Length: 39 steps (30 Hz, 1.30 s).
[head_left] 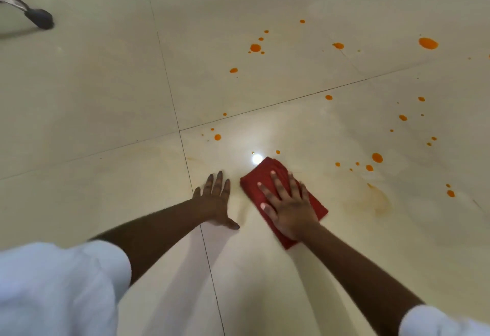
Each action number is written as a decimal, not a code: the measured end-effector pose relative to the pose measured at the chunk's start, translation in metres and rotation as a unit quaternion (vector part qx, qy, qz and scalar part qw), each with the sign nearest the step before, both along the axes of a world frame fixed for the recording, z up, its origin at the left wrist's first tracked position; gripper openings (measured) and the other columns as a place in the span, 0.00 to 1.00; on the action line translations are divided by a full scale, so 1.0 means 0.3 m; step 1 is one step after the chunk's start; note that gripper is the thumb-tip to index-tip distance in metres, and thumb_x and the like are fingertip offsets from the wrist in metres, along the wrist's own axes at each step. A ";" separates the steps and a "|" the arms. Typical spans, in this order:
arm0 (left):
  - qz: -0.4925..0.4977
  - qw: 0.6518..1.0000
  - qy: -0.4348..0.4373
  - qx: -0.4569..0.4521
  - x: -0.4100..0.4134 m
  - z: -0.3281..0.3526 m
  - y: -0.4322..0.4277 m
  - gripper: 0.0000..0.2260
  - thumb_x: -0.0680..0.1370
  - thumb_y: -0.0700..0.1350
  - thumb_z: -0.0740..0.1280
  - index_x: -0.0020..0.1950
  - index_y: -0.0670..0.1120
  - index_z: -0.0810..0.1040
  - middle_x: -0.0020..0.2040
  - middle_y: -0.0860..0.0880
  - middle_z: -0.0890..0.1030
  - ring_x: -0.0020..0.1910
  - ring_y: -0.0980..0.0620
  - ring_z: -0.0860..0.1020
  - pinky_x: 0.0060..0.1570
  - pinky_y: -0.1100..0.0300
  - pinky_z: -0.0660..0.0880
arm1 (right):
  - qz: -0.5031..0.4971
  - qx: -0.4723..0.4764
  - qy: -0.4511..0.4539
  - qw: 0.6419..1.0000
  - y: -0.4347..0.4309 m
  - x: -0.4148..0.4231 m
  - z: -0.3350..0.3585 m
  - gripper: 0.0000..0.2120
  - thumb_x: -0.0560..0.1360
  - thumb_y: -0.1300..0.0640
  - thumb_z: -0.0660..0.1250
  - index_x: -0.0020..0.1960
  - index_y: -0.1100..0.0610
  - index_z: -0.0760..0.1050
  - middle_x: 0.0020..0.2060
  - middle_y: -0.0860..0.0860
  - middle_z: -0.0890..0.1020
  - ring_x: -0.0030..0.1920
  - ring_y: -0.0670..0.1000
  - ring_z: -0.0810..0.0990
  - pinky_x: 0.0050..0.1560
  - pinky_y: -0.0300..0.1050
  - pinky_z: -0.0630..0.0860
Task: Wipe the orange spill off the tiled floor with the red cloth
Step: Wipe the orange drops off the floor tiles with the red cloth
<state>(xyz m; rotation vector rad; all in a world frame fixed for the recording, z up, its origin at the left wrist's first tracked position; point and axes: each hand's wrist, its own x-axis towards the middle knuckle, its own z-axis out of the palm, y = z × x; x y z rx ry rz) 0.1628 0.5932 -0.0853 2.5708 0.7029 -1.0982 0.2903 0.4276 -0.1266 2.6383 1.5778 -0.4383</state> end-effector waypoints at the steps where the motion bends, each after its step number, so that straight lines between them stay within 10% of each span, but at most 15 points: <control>1: -0.008 1.000 0.013 -0.001 0.007 0.021 0.021 0.51 0.72 0.66 0.65 0.75 0.43 0.32 0.74 0.44 0.28 0.74 0.43 0.31 0.73 0.42 0.41 | -0.005 -0.017 0.006 1.000 0.040 0.031 0.003 0.27 0.79 0.39 0.44 0.75 0.40 0.41 0.77 0.52 0.41 0.75 0.62 0.39 0.72 0.61 0.43; 18: 0.003 0.992 -0.129 0.018 -0.207 -0.068 0.177 0.55 0.67 0.75 0.57 0.74 0.43 0.30 0.71 0.44 0.24 0.72 0.42 0.28 0.70 0.40 0.33 | -0.069 -0.042 0.003 0.997 0.219 -0.105 0.078 0.29 0.77 0.36 0.45 0.75 0.42 0.47 0.77 0.53 0.42 0.75 0.61 0.36 0.69 0.64 0.33; 24: 0.013 0.988 -0.149 0.026 -0.177 -0.089 0.245 0.61 0.59 0.79 0.60 0.69 0.46 0.24 0.68 0.45 0.21 0.68 0.42 0.23 0.69 0.43 0.30 | -0.058 0.039 -0.011 0.997 0.272 -0.079 0.013 0.27 0.76 0.38 0.49 0.74 0.42 0.57 0.75 0.53 0.57 0.75 0.62 0.52 0.69 0.66 0.54; 31: 0.038 0.982 -0.172 0.069 -0.227 -0.103 0.363 0.60 0.60 0.78 0.59 0.69 0.45 0.25 0.69 0.45 0.22 0.68 0.45 0.22 0.67 0.49 0.27 | -0.314 0.076 -0.041 0.946 0.259 -0.021 -0.006 0.26 0.78 0.42 0.47 0.75 0.43 0.52 0.76 0.53 0.56 0.76 0.61 0.50 0.71 0.64 0.52; 34: 0.046 0.984 -0.166 0.048 -0.229 -0.112 0.379 0.59 0.61 0.77 0.59 0.67 0.45 0.22 0.67 0.45 0.19 0.66 0.46 0.20 0.67 0.49 0.27 | -0.181 0.091 0.007 0.979 0.359 -0.244 -0.001 0.26 0.75 0.43 0.51 0.73 0.45 0.60 0.73 0.54 0.63 0.73 0.63 0.58 0.67 0.67 0.58; 39: 0.058 0.979 -0.190 0.041 -0.235 -0.113 0.384 0.59 0.57 0.81 0.52 0.70 0.45 0.26 0.71 0.45 0.24 0.70 0.47 0.24 0.68 0.51 0.27 | -0.065 0.063 -0.004 0.996 0.635 0.028 -0.006 0.25 0.78 0.43 0.49 0.75 0.39 0.51 0.77 0.49 0.50 0.76 0.58 0.43 0.73 0.61 0.44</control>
